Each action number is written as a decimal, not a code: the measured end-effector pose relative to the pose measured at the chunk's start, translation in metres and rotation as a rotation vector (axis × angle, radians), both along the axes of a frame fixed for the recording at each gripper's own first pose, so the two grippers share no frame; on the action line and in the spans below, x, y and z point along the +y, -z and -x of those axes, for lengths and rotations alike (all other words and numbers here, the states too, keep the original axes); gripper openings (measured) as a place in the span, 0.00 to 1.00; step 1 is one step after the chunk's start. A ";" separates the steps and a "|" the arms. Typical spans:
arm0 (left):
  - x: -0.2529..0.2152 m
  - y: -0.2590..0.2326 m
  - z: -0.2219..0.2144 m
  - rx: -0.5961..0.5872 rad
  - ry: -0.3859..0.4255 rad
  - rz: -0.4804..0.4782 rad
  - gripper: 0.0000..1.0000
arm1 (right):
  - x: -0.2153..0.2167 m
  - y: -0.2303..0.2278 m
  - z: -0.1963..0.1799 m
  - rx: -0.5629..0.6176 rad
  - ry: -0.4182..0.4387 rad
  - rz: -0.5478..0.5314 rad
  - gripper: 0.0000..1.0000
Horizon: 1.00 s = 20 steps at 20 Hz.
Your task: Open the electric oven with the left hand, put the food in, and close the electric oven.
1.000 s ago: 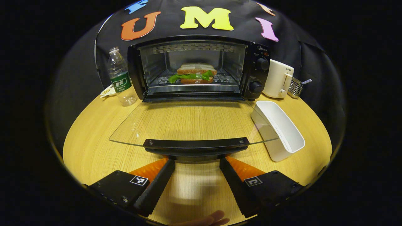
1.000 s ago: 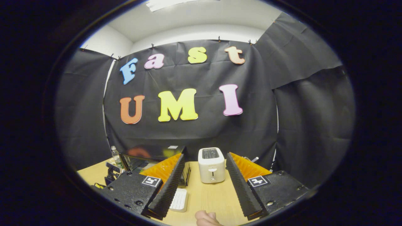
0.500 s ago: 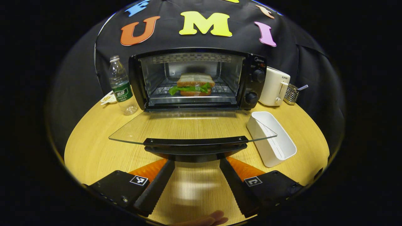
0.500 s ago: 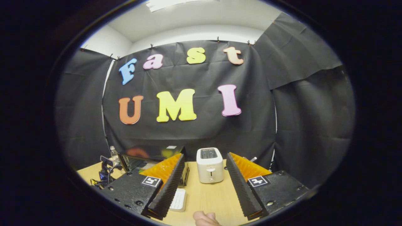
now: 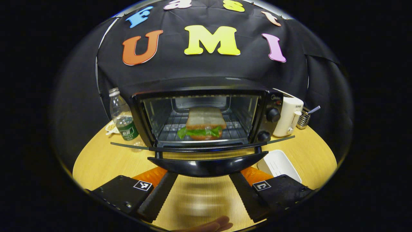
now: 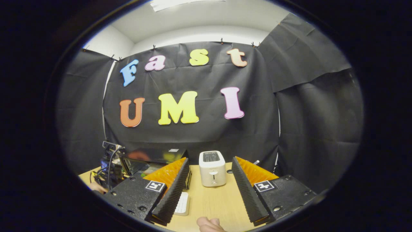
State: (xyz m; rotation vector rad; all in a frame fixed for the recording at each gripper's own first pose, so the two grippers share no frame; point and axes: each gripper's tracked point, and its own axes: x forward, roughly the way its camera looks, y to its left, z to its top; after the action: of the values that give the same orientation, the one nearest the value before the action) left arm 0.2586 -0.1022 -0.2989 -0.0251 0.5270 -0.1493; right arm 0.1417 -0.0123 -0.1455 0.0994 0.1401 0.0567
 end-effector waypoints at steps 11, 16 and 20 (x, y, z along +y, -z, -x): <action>0.017 -0.109 0.001 -0.205 -0.013 0.027 0.97 | -0.005 -0.024 0.040 -0.030 0.034 0.030 0.86; 0.023 -0.183 0.053 -0.330 0.001 0.060 0.97 | -0.008 -0.038 0.062 -0.058 0.044 0.024 0.86; 0.036 -0.230 0.096 -0.413 -0.007 0.050 0.97 | -0.014 -0.054 0.076 -0.083 0.052 0.021 0.86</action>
State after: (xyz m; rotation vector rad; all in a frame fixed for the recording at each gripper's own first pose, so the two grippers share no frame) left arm 0.1623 -0.0659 -0.0690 -0.0439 0.1112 -0.1558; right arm 0.0653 -0.0258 -0.0919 0.0792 0.0551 0.0076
